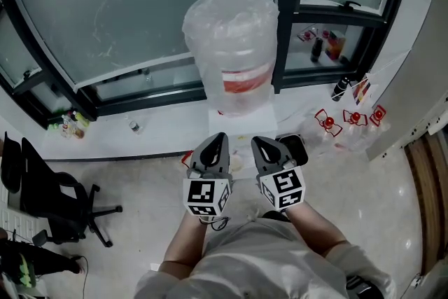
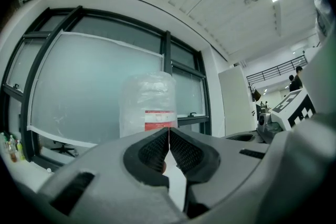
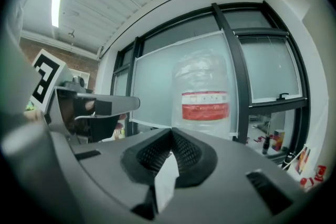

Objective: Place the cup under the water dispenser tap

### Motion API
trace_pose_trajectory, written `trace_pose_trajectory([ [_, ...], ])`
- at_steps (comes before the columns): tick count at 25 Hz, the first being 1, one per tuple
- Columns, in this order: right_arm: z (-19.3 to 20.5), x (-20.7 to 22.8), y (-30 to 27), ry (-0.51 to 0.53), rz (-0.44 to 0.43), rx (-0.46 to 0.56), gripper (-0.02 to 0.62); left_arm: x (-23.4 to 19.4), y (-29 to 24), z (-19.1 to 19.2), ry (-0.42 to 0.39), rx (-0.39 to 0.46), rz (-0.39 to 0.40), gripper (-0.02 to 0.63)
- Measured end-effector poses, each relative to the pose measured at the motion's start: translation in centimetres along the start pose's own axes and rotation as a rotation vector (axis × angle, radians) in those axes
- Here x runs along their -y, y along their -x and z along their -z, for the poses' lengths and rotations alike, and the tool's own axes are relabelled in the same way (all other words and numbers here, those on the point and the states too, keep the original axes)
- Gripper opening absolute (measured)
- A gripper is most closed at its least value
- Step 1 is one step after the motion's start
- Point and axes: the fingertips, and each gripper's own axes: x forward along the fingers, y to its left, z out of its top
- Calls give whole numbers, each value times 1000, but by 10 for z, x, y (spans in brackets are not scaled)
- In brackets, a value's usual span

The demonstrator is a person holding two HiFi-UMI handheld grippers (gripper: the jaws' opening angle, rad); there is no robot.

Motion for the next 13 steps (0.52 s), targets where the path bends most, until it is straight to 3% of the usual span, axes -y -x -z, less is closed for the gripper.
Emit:
trace_pose_trajectory([
  [13, 10, 2, 4, -15, 11, -17, 28, 2, -1, 7, 18, -16, 2, 20],
])
